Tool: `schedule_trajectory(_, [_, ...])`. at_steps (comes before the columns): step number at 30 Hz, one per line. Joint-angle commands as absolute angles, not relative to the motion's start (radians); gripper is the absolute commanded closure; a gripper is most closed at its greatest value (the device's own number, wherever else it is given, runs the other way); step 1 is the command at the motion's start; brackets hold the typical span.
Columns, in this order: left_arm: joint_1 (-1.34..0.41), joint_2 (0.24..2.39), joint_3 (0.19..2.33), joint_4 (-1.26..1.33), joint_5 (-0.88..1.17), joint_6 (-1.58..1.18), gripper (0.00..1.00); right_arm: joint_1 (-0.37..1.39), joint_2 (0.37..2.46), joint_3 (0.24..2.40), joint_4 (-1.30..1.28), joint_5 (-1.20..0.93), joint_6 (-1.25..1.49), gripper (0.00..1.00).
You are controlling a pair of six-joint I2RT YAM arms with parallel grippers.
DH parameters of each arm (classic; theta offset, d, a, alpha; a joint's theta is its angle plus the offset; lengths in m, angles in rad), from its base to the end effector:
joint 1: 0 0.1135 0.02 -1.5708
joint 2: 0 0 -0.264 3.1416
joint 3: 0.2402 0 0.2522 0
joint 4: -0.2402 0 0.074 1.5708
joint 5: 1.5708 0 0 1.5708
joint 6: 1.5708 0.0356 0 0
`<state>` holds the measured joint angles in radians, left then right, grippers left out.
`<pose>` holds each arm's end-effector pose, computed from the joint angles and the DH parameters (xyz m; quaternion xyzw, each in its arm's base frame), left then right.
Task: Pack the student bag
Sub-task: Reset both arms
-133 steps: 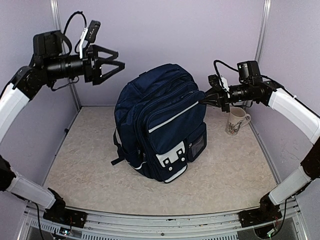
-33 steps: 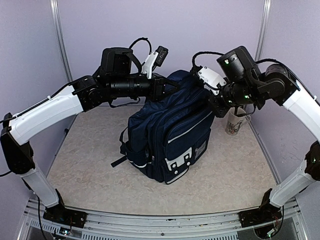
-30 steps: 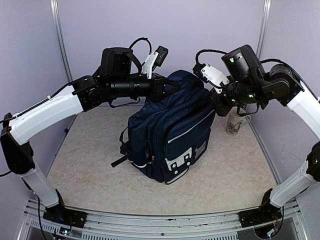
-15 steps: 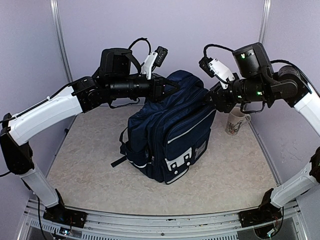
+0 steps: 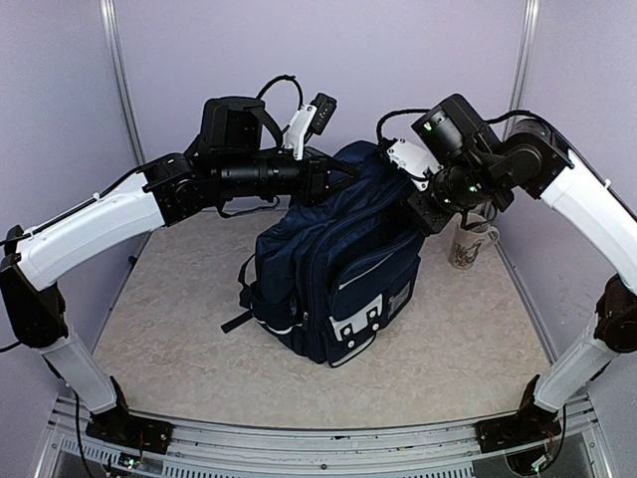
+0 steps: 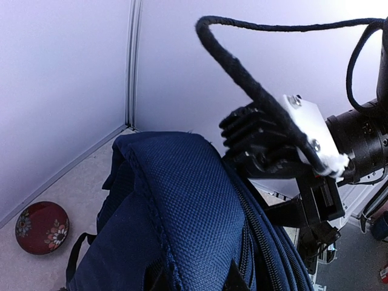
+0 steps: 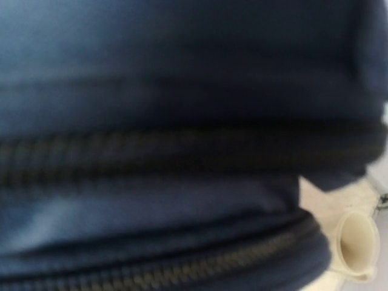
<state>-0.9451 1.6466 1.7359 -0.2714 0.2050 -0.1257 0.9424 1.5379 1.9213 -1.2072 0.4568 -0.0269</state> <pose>0.2200 -0.3169 0.4386 0.3646 0.6751 -0.3924 0.5073 0.1820 0.2238 0.4469 -0.3494 0.8409 -0.0320 0.4120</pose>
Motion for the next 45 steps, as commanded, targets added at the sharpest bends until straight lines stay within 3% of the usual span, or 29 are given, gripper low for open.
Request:
schedule_trajectory(1, [-0.962,1.611,1.742,-0.19,0.244,-0.091,1.0,0.945,1.557,1.963,-1.295,0.554,0.0,0.53])
schedule_trajectory(7, [-0.962,1.612,1.741,-0.191,0.244,-0.089,1.0,0.946,1.529,1.956,-1.23,0.475,-0.022,0.76])
schedule_trajectory(14, [-0.961,1.616,1.741,-0.192,0.244,-0.087,1.0,0.945,1.486,1.946,-1.177,0.369,-0.028,0.86])
schedule_trajectory(18, [-0.961,1.618,1.74,-0.19,0.248,-0.086,1.0,0.942,1.44,1.905,-1.106,0.277,-0.039,0.99])
schedule_trajectory(29, [-0.955,1.617,1.722,-0.167,0.264,-0.111,1.0,0.903,1.344,1.771,-0.951,0.159,-0.021,1.0])
schedule_trajectory(45, [-0.917,1.618,1.7,-0.041,0.277,-0.235,1.0,1.08,1.492,1.75,-0.541,-0.361,-0.018,1.0])
